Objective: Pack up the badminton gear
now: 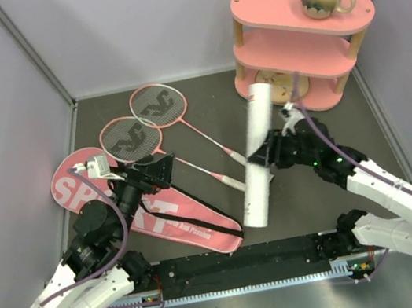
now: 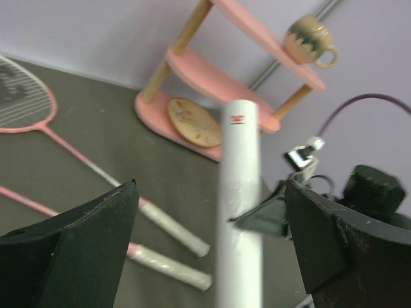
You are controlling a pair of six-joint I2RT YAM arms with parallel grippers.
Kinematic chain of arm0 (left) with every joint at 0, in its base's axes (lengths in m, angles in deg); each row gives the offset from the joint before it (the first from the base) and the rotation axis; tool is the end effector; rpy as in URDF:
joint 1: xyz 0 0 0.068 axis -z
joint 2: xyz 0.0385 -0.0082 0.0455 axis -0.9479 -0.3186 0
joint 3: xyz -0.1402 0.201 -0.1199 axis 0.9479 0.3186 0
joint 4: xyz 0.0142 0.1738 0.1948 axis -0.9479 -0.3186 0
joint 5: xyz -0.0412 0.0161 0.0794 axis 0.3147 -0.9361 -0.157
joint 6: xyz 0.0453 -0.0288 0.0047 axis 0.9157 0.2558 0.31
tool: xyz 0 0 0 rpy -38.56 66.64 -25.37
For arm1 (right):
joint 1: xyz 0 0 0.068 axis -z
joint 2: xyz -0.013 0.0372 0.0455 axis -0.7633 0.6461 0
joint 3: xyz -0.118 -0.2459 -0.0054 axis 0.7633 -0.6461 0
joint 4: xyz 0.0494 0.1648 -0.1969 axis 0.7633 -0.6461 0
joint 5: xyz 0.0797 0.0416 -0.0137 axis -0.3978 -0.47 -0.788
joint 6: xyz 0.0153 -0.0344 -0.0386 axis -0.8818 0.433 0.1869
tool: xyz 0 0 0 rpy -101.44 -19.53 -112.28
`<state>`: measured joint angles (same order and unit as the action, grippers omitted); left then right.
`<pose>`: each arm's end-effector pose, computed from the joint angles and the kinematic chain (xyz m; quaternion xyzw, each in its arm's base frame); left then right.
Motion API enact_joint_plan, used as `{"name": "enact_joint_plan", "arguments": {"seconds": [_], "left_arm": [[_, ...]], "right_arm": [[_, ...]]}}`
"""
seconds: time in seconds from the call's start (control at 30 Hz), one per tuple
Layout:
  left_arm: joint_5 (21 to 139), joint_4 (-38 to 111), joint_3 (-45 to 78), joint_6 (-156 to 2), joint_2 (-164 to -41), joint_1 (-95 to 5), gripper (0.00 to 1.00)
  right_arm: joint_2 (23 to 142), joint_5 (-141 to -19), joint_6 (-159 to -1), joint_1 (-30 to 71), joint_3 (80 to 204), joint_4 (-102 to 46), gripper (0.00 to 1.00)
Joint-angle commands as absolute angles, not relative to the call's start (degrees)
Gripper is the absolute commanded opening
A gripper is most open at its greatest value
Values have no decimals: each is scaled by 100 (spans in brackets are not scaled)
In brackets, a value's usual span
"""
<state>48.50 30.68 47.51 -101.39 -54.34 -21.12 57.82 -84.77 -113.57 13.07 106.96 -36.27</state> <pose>0.0836 -0.0789 0.3697 -0.0739 0.6452 -0.4178 0.6354 0.1762 0.1408 0.2782 -0.0313 0.8405 0.4036 0.3602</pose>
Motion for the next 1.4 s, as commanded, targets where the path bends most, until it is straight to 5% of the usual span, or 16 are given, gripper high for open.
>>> {"name": "enact_joint_plan", "arguments": {"seconds": [0.0, 0.13, 0.27, 0.67, 0.8, 0.83, 0.93, 1.13, 1.37], "left_arm": [[4376, 1847, 4552, -9233, -5109, -2097, 99], [4332, 1363, 4543, -8741, -4968, -2106, 99], [4542, 1195, 4578, -8494, -4986, -2097, 99], [4640, 317, 4614, -9003, -5179, -2097, 99], [4218, -35, 4420, -9030, -5363, -2106, 99], [4226, -53, 4350, -8986, -5468, -2106, 99], [4270, -71, 4253, -9012, -5749, -2115, 99], [4200, -105, 4095, -9573, -6347, -2185, 99], [4910, -378, 3937, -10584, -7208, -2659, 99]], "right_arm": [[4760, -7569, -11638, 2973, 10475, -5494, 0], [4503, -7338, -11411, 4880, 10220, -6273, 0], [5494, -7259, -11304, 6142, 10254, -6354, 0], [8422, -6046, -10865, 6628, 11748, -6222, 4], [8766, -6265, -10567, 6628, 11819, -6187, 25], [8793, -6475, -10488, 6628, 11828, -6152, 48], [8618, -6609, -10329, 6619, 11828, -6064, 78], [7468, -6339, -9995, 6199, 12021, -6247, 99], [6482, -6090, -9635, 4602, 12390, -6372, 99]]}}
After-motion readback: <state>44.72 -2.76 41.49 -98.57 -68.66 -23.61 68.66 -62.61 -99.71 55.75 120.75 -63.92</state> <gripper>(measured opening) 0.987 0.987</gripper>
